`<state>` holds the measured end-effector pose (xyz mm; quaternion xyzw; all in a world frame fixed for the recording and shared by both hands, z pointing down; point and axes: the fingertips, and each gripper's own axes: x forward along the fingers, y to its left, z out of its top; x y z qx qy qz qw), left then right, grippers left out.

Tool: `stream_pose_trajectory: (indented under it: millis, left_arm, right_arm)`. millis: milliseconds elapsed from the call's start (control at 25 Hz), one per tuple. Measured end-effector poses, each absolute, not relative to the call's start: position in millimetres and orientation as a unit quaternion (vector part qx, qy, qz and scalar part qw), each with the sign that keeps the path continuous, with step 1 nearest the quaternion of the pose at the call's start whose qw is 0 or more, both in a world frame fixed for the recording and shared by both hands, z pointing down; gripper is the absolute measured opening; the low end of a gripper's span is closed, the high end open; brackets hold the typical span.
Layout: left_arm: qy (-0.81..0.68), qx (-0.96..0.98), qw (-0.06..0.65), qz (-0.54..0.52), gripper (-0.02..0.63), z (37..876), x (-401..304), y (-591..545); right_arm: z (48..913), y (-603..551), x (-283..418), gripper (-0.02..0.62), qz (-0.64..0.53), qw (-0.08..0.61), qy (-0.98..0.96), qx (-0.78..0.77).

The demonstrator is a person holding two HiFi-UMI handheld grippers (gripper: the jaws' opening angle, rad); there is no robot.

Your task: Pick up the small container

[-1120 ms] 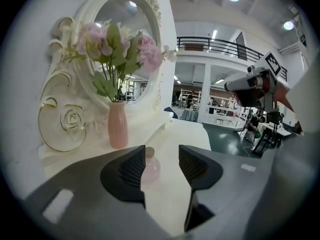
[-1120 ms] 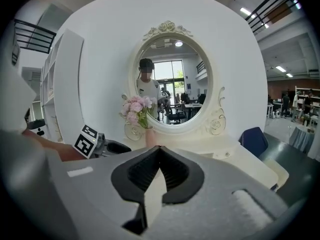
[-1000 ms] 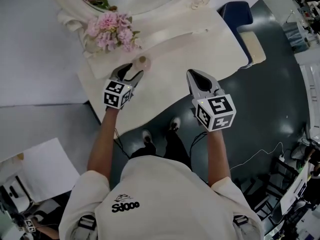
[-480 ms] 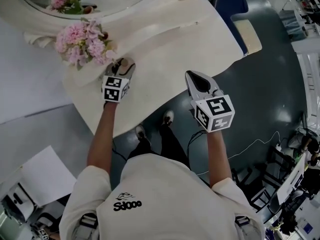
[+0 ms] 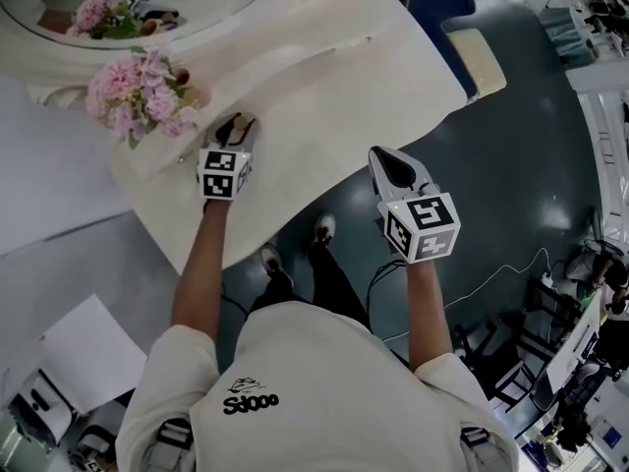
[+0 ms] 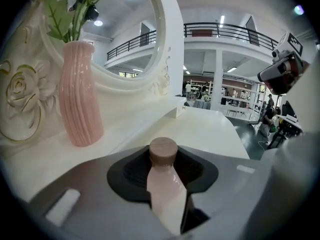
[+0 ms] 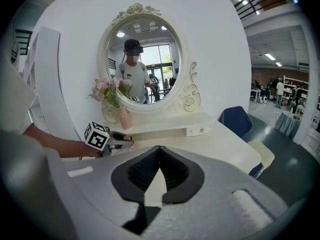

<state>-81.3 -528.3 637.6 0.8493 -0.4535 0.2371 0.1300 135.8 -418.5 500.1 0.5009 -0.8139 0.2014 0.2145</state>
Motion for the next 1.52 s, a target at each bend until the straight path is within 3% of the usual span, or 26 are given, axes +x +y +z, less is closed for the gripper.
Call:
stream_pose_trajectory:
  millis: [320,720,1200,1520]
  left_arm:
    - [-0.396,0.886,0.106,0.216,0.153,597.9,-37.6,-498.1]
    - [-0.347,0.924,0.045,0.153,0.153,489.9,4.1,-448.2]
    - [-0.339,0.938,-0.009,0.079,0.152,372.5,10.7,-392.5]
    - [-0.349,0.934,-0.03,0.076,0.152,338.5,8.5,-385.7]
  right_arm:
    - [481.6,-402.3,149.5,0.003,0.181,0.208,-0.802,0.529]
    - [440.6,-365.5,157.9,0.003,0.14,0.182,-0.796,0.56]
    - [371.4,-334.3,165.0,0.002,0.073,0.135,-0.801,0.578]
    - [343.9,-333.4,157.6,0.002,0.031,0.136,-0.812,0.568]
